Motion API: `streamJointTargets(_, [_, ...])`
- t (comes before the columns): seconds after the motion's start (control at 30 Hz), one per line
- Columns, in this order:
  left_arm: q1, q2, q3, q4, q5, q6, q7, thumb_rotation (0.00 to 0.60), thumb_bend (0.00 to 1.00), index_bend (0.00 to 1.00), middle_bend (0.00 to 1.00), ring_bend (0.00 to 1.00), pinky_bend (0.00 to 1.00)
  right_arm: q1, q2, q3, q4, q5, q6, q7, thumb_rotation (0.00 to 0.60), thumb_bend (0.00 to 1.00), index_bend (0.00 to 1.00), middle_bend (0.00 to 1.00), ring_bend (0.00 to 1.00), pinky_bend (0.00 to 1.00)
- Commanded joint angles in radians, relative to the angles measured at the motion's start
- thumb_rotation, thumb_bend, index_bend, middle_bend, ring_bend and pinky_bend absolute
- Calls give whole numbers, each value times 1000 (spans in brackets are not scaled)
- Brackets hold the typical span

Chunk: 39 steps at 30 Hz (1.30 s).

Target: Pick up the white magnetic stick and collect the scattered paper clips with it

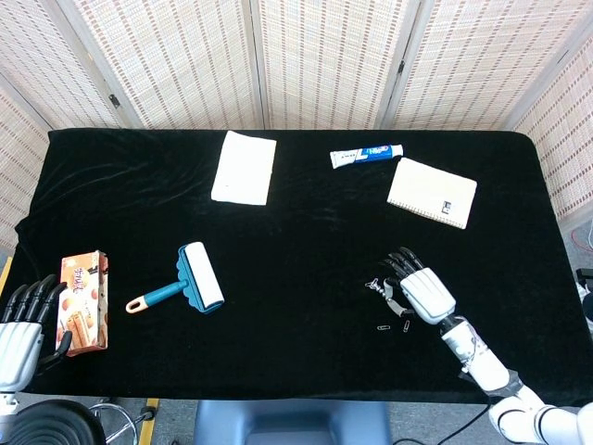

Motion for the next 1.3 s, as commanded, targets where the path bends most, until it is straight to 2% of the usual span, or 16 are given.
streamJointTargets(0.03, [1, 0, -1, 1, -3, 0, -1, 600, 486, 0, 0, 16, 3, 4, -6, 4, 9, 2, -8, 7, 600, 448, 812, 206, 93, 0])
streamJointTargets(0.47, [-6, -6, -1, 0, -1, -11, 20, 600, 486, 0, 0, 16, 3, -10, 13, -3, 14, -14, 16, 50, 600, 448, 812, 207, 94, 0])
streamJointTargets(0.63, [-3, -12, 0, -6, 6, -3, 35, 600, 489, 0, 0, 16, 3, -32, 71, -34, -62, -51, 60, 94, 600, 448, 812, 210, 97, 0])
streamJointTargets(1.07, [16, -24, 22, -15, 64, 42, 68, 600, 489, 0, 0, 16, 3, -118, 169, -130, -214, -163, 171, -15, 600, 448, 812, 210, 96, 0])
streamJointTargets(1.3, [23, -22, 28, -13, 83, 58, 62, 600, 488, 0, 0, 16, 3, -135, 168, -138, -233, -183, 177, -51, 600, 447, 812, 211, 96, 0])
